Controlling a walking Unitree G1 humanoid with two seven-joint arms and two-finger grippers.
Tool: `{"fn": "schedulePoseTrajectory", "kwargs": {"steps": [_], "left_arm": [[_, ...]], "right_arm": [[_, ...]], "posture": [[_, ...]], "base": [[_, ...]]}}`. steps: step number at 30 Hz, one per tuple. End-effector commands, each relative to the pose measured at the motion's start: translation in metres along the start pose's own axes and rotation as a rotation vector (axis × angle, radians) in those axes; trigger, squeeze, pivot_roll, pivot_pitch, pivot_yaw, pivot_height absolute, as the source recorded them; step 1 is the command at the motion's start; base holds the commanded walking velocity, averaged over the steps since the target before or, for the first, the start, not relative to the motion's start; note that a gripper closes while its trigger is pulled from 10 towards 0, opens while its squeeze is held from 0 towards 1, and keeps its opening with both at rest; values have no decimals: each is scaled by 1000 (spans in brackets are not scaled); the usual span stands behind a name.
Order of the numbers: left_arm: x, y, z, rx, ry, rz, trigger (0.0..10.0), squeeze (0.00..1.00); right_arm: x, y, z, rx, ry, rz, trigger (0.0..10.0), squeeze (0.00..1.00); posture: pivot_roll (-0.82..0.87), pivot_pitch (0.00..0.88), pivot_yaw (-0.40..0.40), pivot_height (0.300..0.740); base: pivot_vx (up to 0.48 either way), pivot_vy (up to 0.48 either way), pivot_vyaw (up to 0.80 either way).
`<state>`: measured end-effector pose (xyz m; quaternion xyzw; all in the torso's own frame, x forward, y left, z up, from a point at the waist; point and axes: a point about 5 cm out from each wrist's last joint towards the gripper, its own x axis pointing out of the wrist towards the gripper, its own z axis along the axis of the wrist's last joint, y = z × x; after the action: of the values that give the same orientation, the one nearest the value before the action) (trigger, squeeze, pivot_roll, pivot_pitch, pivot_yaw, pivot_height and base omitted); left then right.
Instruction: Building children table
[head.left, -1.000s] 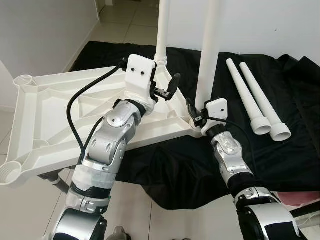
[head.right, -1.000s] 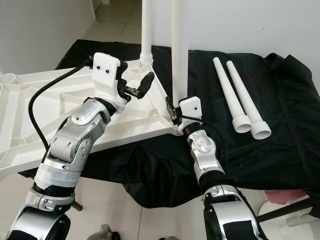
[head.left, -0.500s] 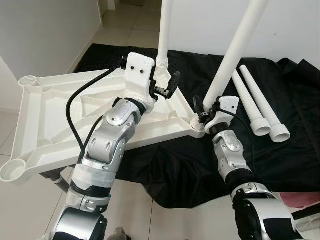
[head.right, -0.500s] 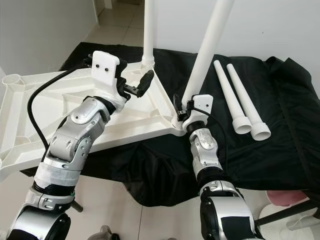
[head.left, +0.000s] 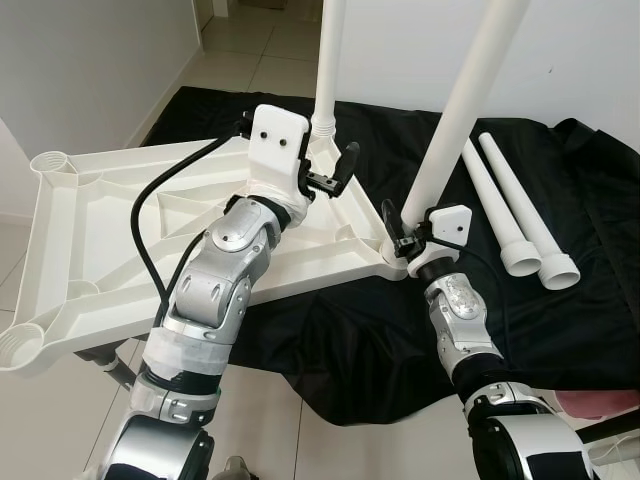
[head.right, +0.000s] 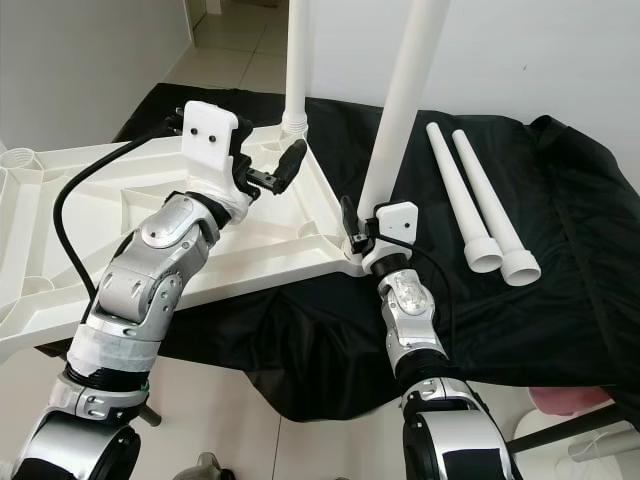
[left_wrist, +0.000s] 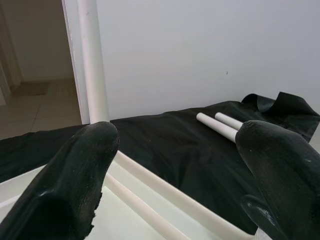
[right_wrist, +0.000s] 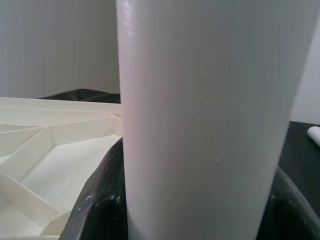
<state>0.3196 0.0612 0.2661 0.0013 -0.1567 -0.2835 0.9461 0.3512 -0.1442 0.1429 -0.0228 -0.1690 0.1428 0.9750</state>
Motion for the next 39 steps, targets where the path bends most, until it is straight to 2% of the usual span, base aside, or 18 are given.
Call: {"fn": "schedulePoseTrajectory", "kwargs": {"steps": [1,12,19,20,26,32,39], "left_arm": [[-2,-2,1,14,-6,-10,10000,0],[-3,-3,0,16,-1,-11,10000,0],[-3,-3,-1,14,2,-12,10000,0],[-3,-3,-1,14,2,-13,10000,0],[-3,-3,-1,16,0,-13,10000,0],[-3,-2,0,17,-4,-6,10000,0],[-3,-2,1,19,-5,-6,10000,0]], "right_arm": [[-23,5,-31,59,145,5,10000,0],[-30,-1,-30,126,96,-59,10000,0],[-33,-11,-36,158,156,-127,10000,0],[-31,-14,-38,144,194,-134,10000,0],[-26,-19,-39,93,263,-119,10000,0],[-19,-26,-35,59,281,-93,10000,0],[-14,-22,-30,-18,280,-9,10000,0]], "posture": [[113,53,-49,740],[114,54,-50,740],[111,57,-49,740],[109,57,-49,740],[112,55,-53,740],[115,54,-56,740],[115,50,-55,740]], "base": [[0,0,0],[0,0,0],[0,0,0],[0,0,0],[0,0,0],[0,0,0],[0,0,0]]}}
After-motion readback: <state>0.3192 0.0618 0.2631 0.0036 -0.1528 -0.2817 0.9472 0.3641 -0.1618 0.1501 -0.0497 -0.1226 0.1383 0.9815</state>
